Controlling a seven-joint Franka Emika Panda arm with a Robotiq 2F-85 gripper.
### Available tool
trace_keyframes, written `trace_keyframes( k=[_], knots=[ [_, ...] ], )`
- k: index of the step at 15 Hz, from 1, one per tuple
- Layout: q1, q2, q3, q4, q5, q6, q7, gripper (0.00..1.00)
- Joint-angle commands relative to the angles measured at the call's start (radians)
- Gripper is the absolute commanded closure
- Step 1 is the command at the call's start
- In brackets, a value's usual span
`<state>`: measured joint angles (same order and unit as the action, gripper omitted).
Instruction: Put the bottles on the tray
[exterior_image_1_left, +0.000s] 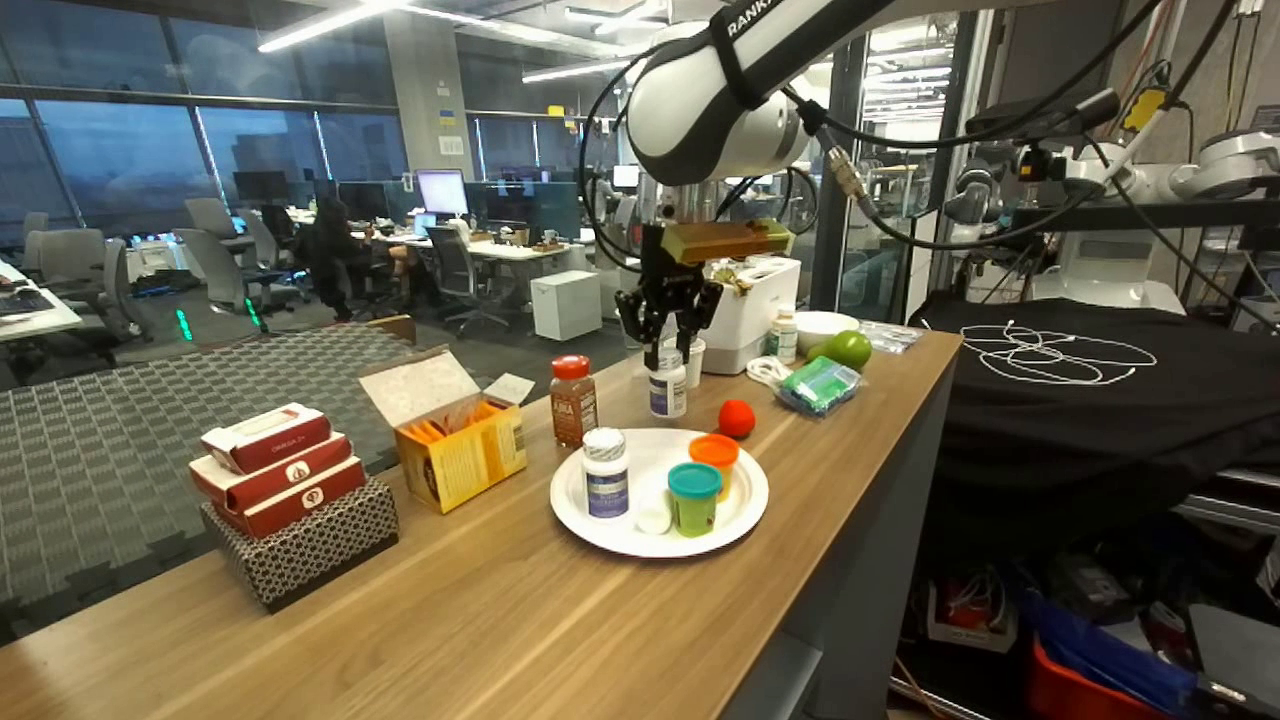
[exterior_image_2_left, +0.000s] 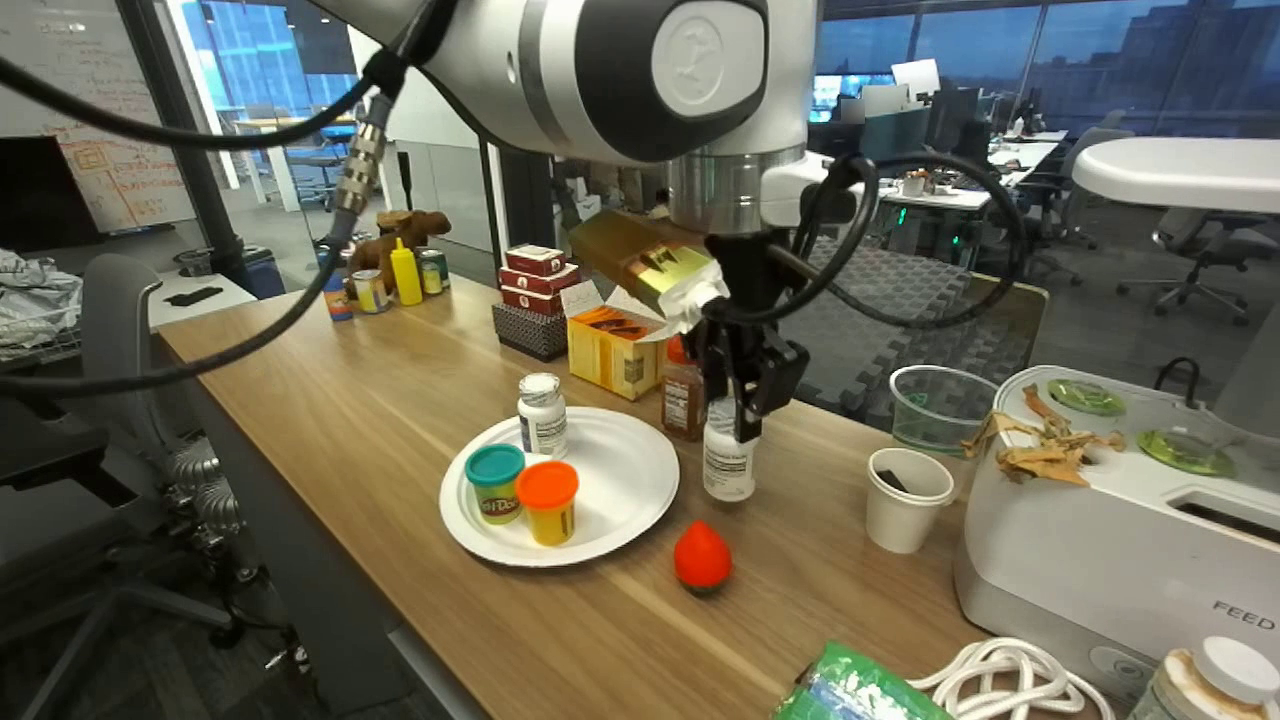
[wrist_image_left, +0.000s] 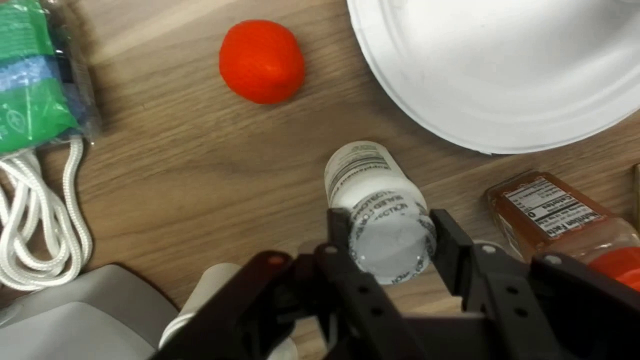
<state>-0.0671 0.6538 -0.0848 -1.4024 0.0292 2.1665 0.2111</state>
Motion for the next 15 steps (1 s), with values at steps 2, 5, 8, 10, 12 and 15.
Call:
trace_keyframes(
  k=[2,5,8,10,12,15],
  knots=[
    [0.063,-0.129,0.005,-0.104,-0.018,0.004,0.038,0.81],
    [0.1,-0.171,0.021,-0.161,-0.017,0.018,0.048,0.81],
    [0.129,-0.2,0.035,-0.229,-0.018,0.03,0.054,0.81],
    [0.142,-0.203,0.037,-0.262,-0.029,0.046,0.059,0.81],
    [0.152,-0.202,0.035,-0.285,-0.038,0.068,0.065,0.81],
    [0.159,-0.197,0.026,-0.306,-0.066,0.104,0.072,0.81]
  ],
)
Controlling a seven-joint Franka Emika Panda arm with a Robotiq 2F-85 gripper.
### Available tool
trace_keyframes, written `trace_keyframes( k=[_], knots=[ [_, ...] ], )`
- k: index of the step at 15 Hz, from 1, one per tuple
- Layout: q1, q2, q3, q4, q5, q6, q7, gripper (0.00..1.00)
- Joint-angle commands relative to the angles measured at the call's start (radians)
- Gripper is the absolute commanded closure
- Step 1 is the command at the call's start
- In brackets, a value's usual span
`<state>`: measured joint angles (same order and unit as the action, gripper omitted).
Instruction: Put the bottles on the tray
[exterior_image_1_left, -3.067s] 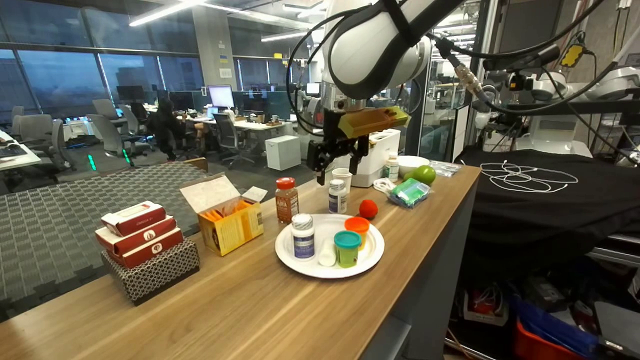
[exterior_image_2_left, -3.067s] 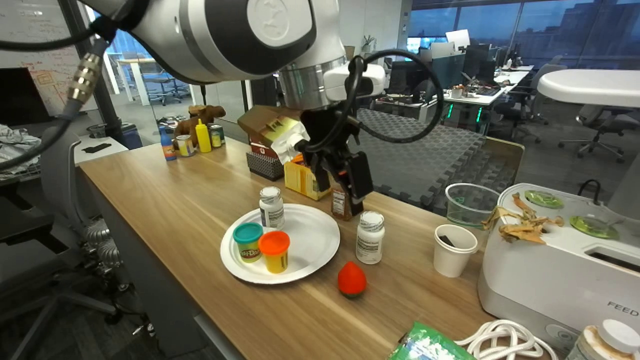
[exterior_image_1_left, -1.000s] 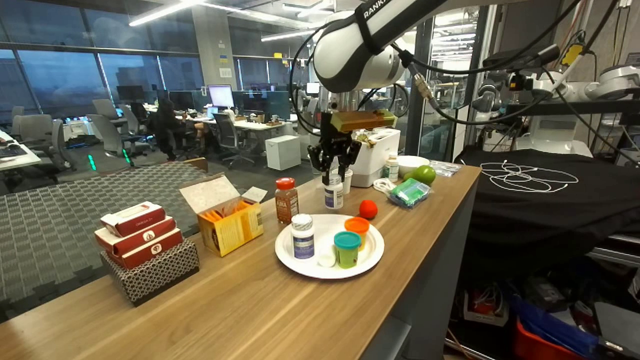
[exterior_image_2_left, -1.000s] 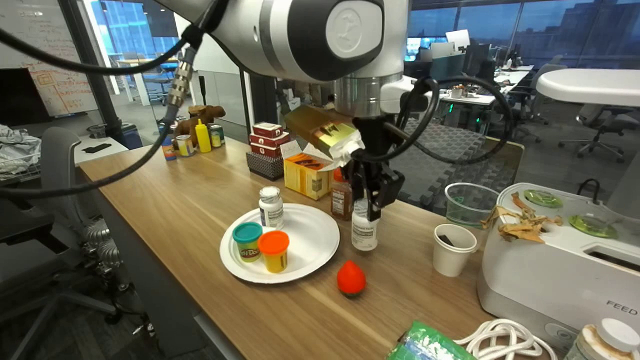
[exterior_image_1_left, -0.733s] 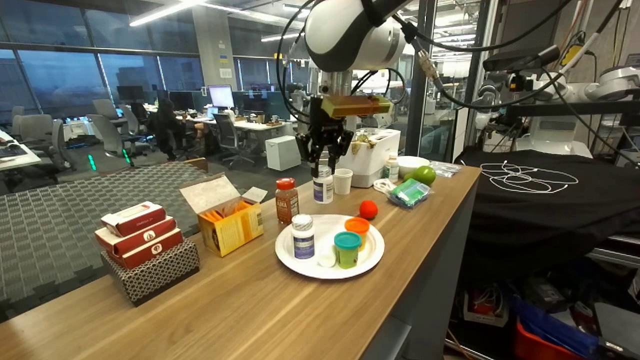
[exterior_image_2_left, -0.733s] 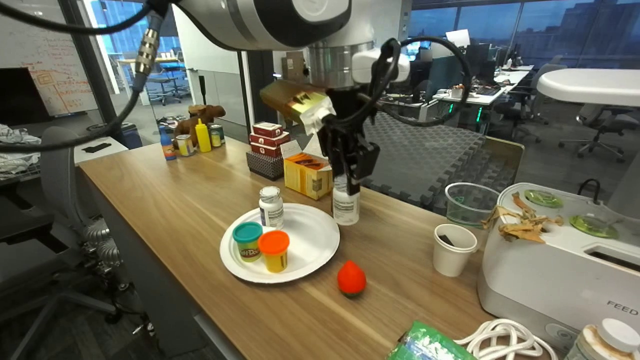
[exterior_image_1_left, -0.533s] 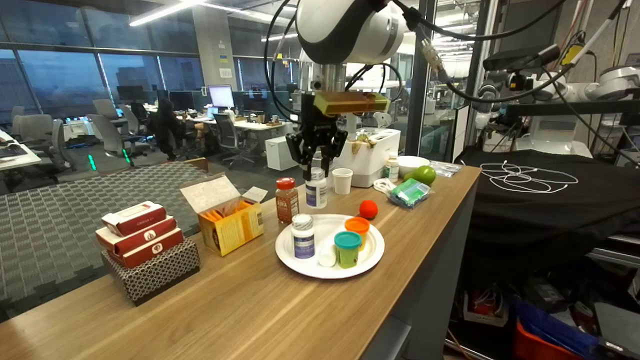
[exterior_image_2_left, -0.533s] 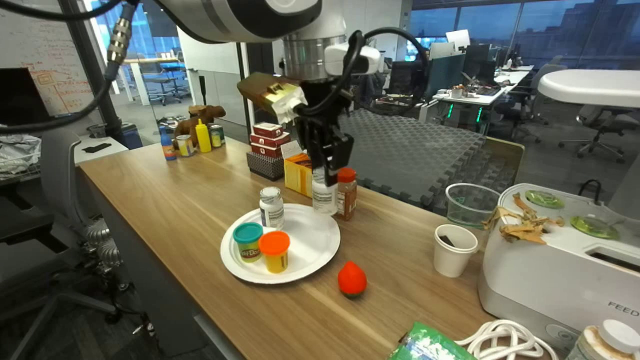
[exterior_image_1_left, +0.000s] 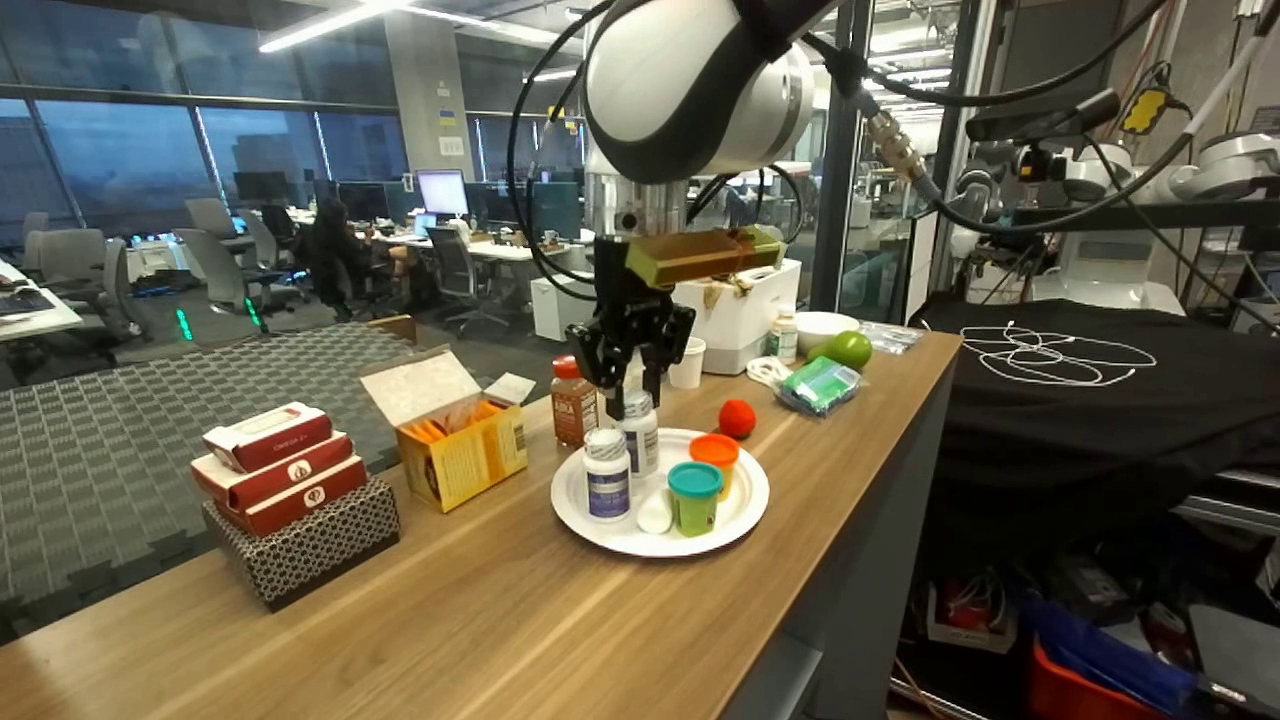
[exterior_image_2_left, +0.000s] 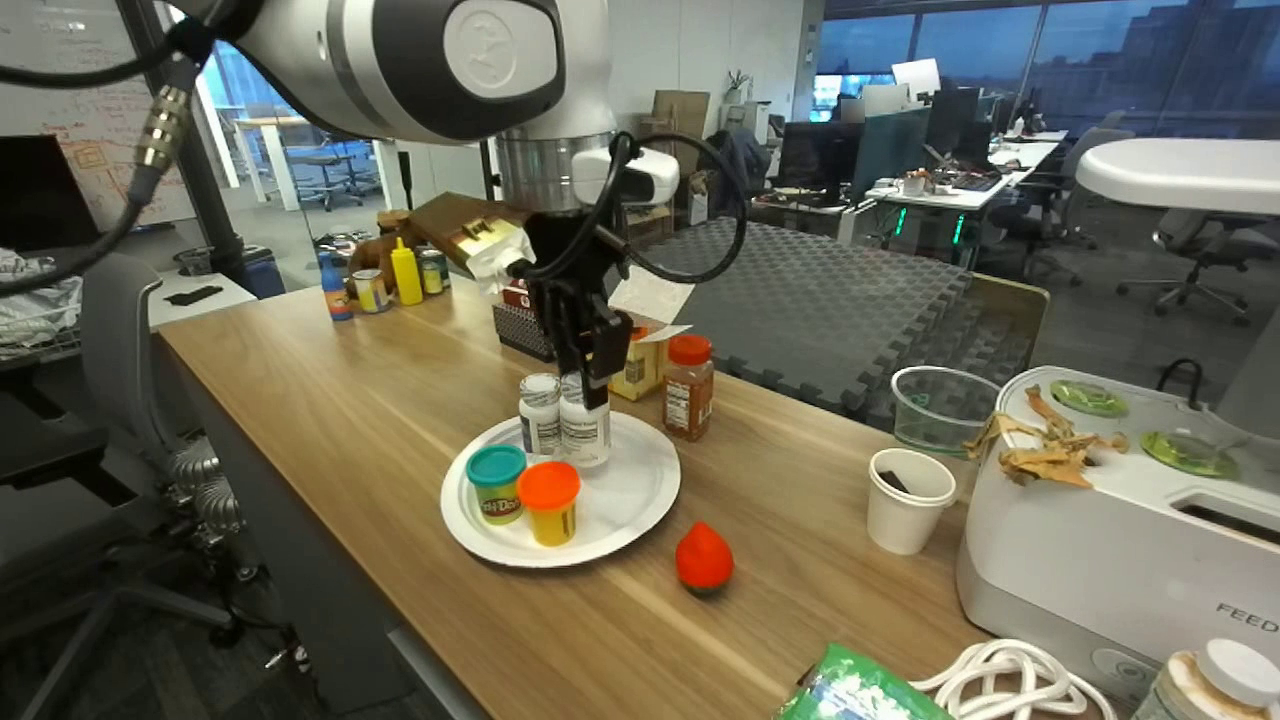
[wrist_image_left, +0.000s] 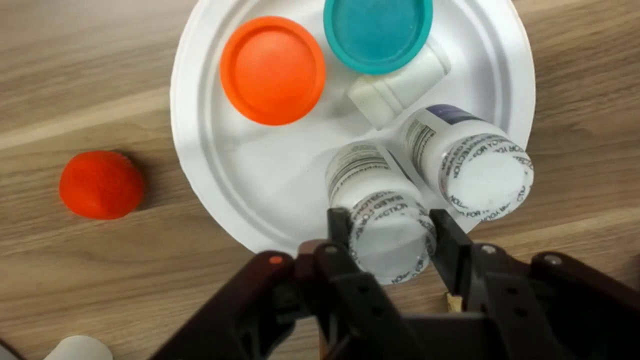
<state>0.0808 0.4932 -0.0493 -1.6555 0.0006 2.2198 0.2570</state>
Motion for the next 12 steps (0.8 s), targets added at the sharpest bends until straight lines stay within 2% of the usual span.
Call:
trace_keyframes(
  k=[1,12],
  knots=[
    [0.01,-0.036,-0.012,-0.058,-0.048,0.062,0.029,0.81],
    [-0.001,-0.078,-0.023,-0.168,-0.07,0.094,0.035,0.81]
  ],
)
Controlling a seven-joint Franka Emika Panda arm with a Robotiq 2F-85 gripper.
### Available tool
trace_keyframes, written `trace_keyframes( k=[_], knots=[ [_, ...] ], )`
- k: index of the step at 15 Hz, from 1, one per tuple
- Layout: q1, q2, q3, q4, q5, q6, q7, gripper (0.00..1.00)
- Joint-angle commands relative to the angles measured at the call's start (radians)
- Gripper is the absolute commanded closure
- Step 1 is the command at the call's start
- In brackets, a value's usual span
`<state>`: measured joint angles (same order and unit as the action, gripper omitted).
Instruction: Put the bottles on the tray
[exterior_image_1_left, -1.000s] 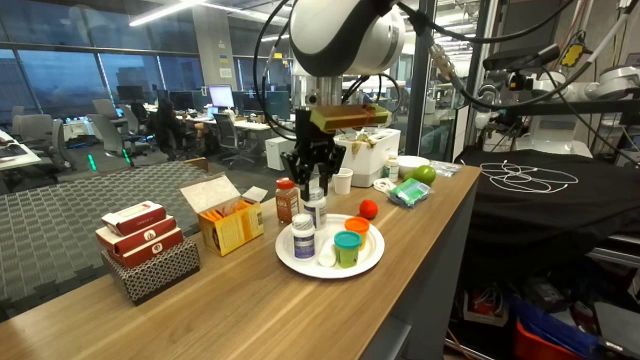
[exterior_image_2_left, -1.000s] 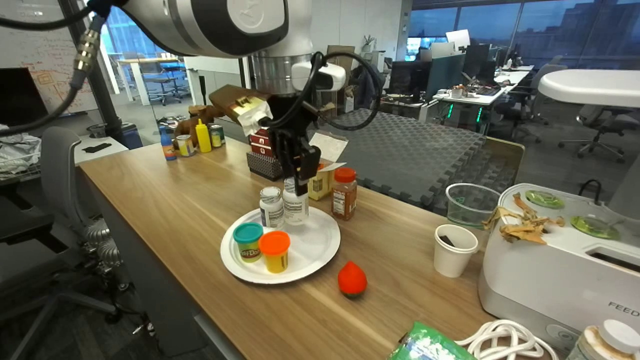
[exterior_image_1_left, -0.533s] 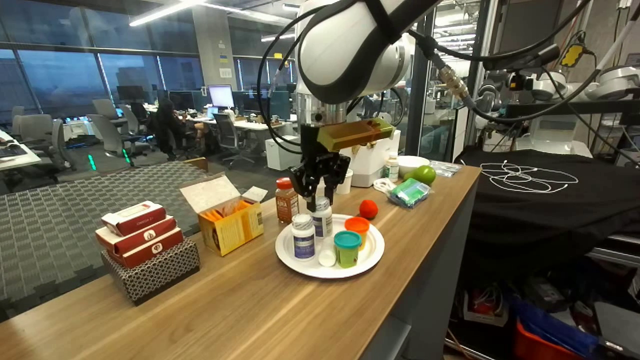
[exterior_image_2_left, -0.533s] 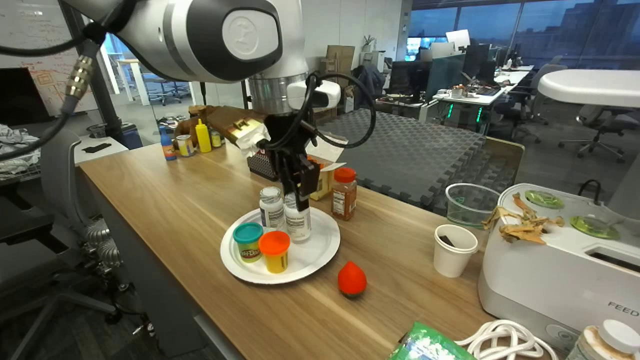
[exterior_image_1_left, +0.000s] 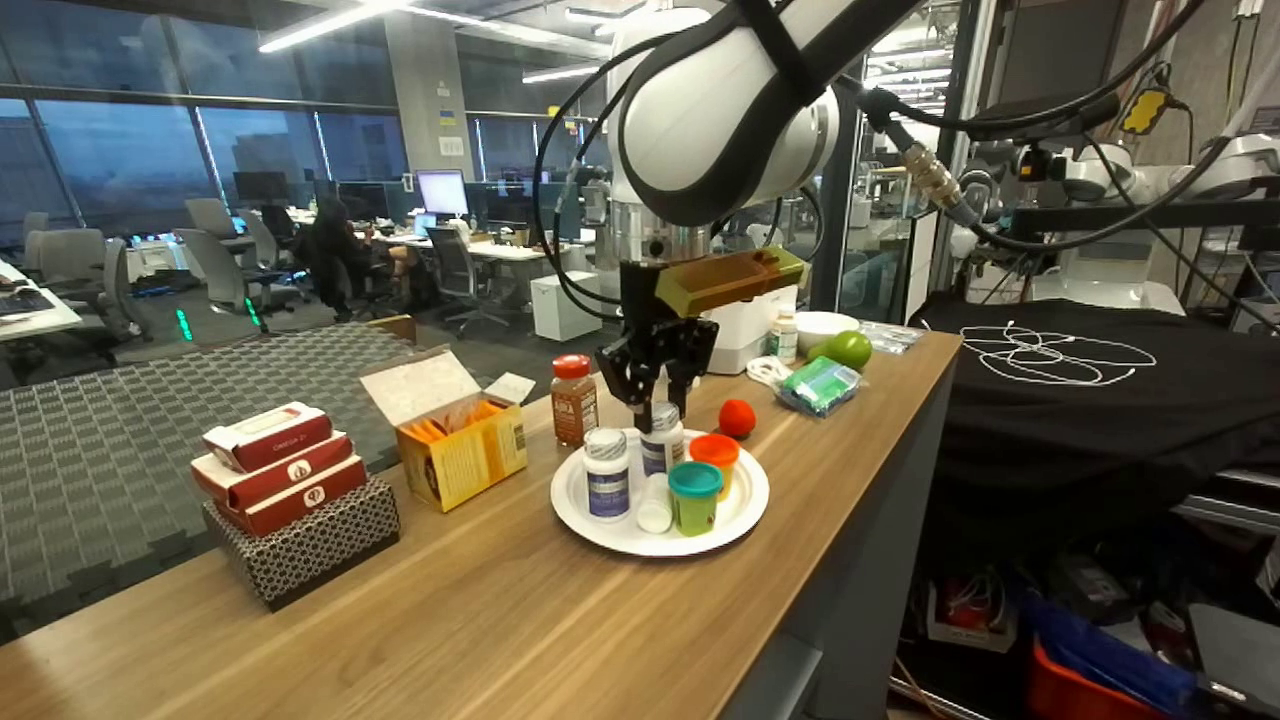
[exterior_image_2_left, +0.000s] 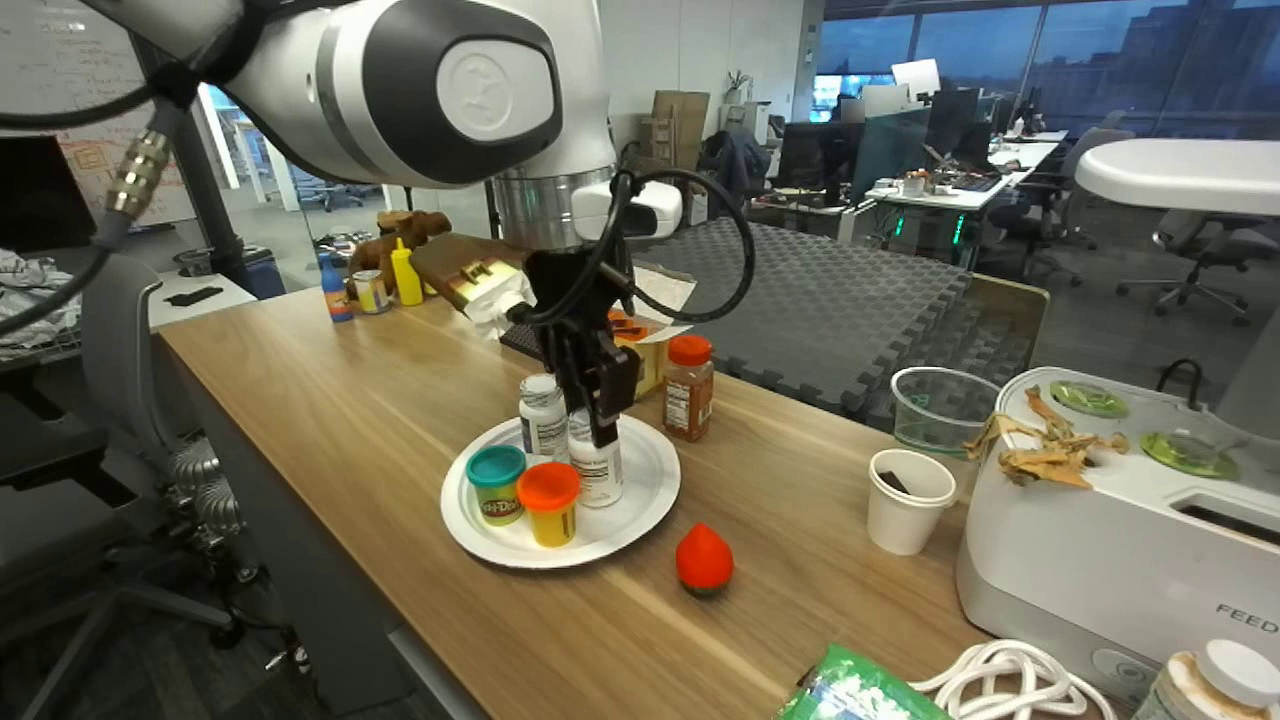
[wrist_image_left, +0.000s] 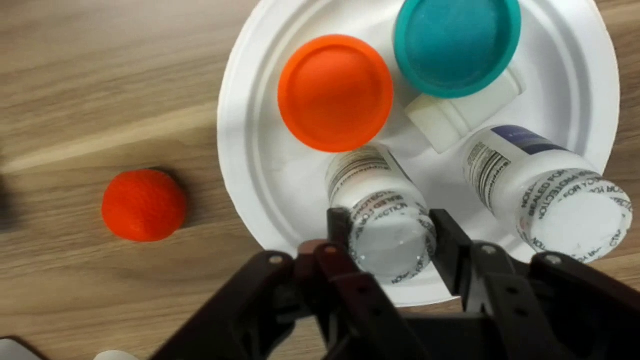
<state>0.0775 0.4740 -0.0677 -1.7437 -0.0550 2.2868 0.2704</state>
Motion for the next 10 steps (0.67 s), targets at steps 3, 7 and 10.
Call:
trace_keyframes(
  k=[3,7,10],
  knots=[
    [0.0,-0.078,-0.002,-0.103,-0.017,0.015,0.012,0.31],
    [0.005,-0.093,-0.004,-0.091,-0.036,0.009,0.02,0.08],
    [0.005,-0.093,-0.003,-0.054,-0.045,0.001,0.019,0.0]
  ],
)
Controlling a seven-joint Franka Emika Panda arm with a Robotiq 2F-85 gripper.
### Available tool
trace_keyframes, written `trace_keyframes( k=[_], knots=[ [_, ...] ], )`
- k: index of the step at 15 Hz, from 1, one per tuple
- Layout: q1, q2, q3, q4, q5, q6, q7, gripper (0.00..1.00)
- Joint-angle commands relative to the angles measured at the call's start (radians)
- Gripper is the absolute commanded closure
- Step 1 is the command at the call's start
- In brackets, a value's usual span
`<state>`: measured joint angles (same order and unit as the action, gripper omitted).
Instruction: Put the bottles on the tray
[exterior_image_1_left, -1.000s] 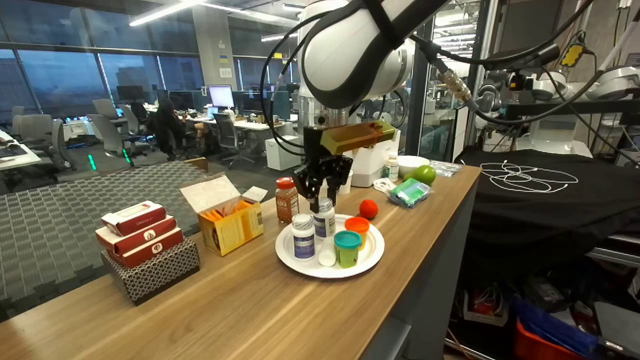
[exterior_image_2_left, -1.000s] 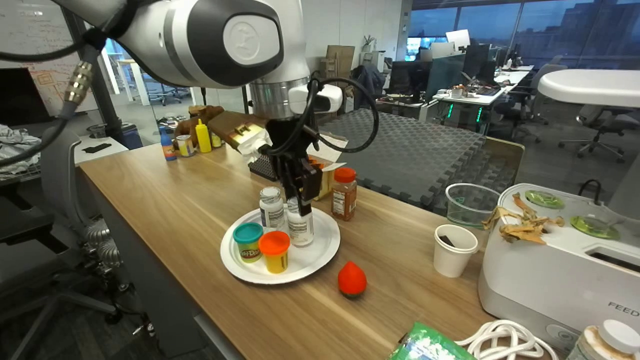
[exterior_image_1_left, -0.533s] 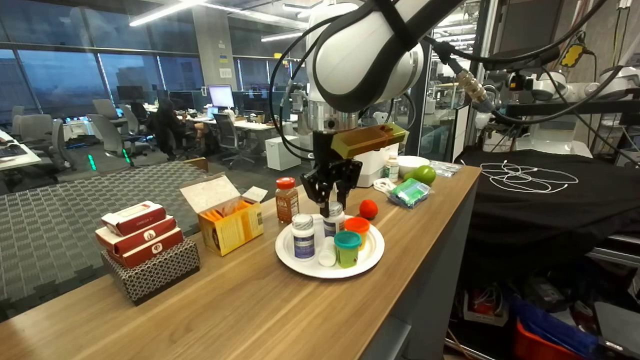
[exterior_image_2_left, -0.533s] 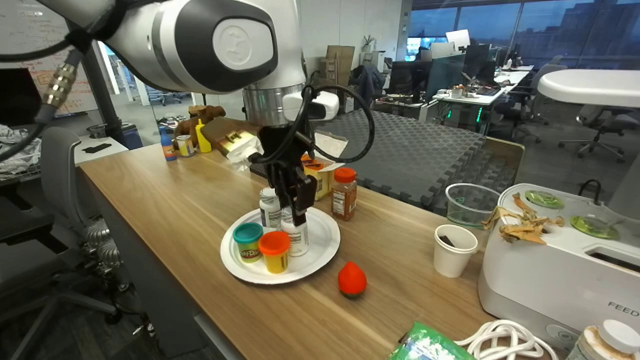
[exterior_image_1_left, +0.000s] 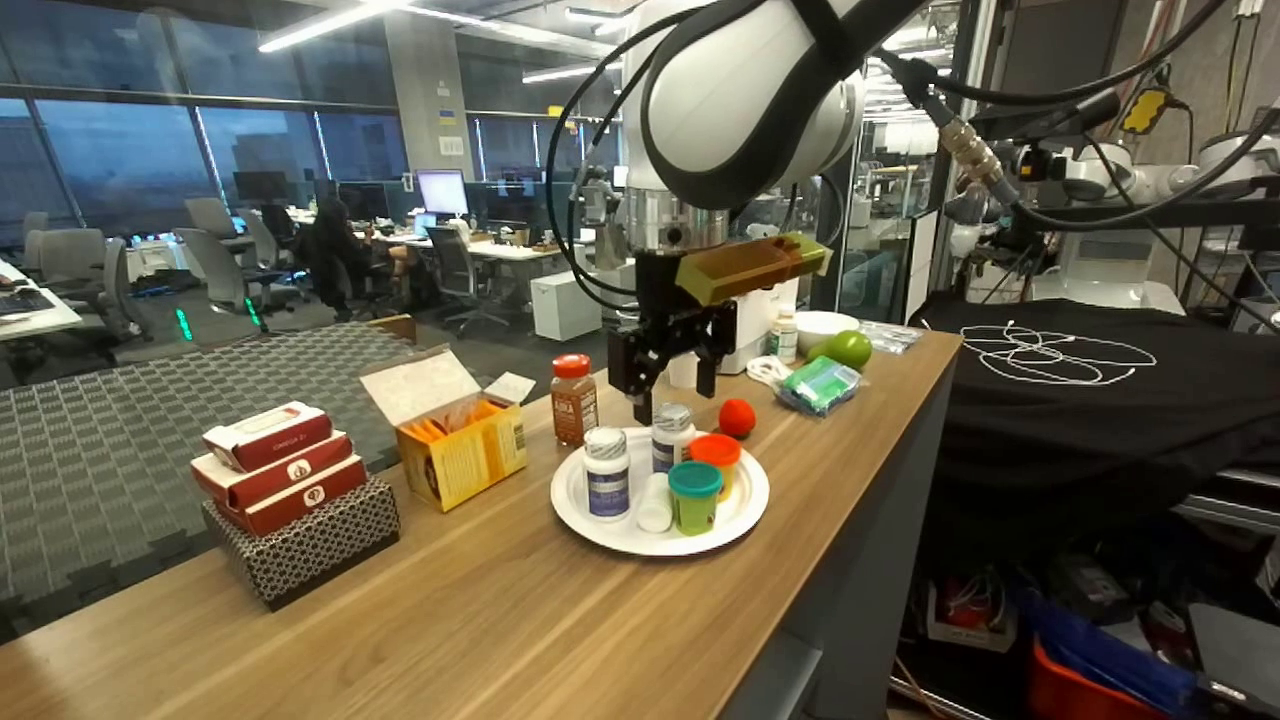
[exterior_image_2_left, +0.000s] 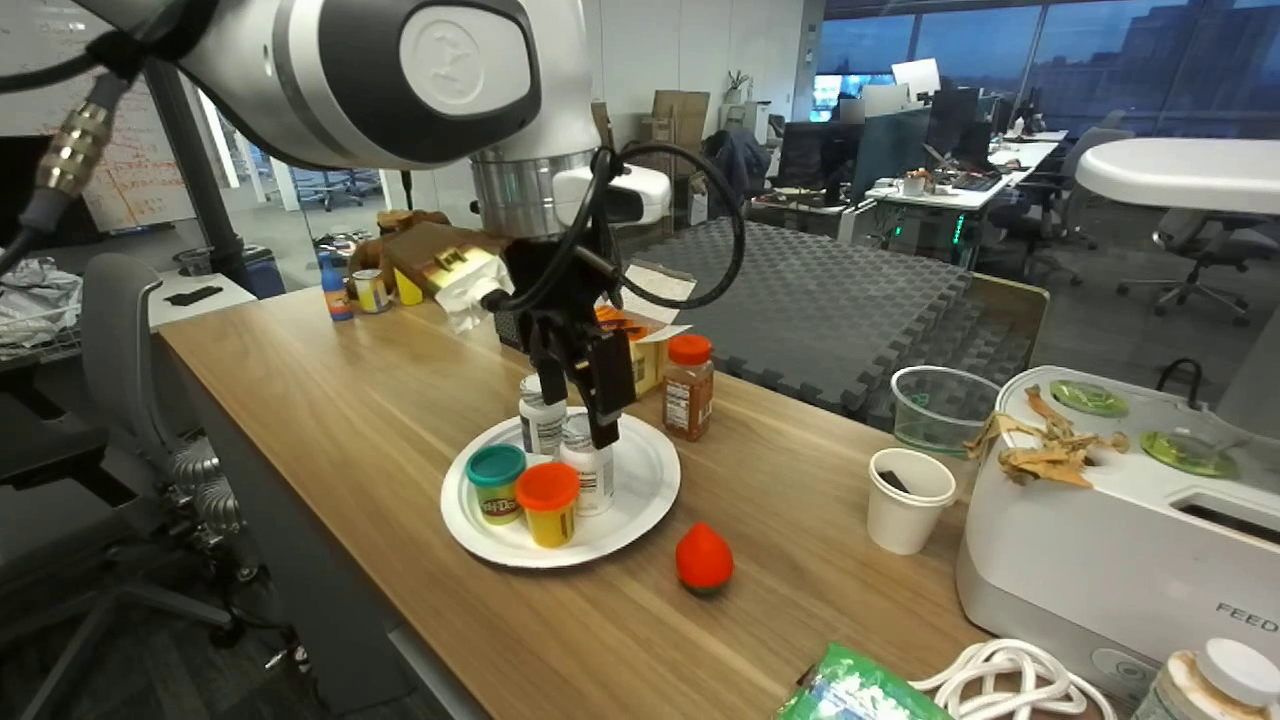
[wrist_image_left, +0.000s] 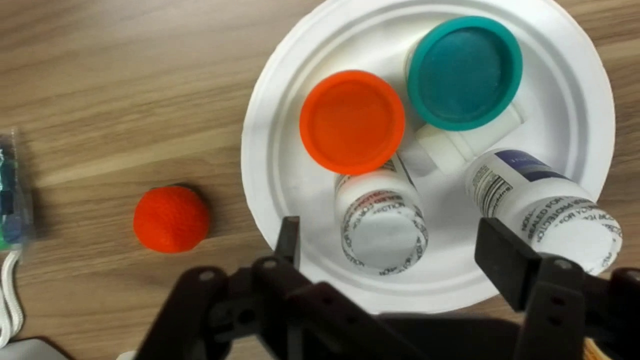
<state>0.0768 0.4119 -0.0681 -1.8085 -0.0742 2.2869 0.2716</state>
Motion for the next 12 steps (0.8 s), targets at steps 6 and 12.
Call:
trace_keyframes(
  k=[6,12],
  knots=[
    [-0.015,0.045,0.022,0.167,0.016,-0.054,-0.037,0.0],
    [-0.044,0.209,0.041,0.395,0.052,-0.151,-0.117,0.0]
  ],
)
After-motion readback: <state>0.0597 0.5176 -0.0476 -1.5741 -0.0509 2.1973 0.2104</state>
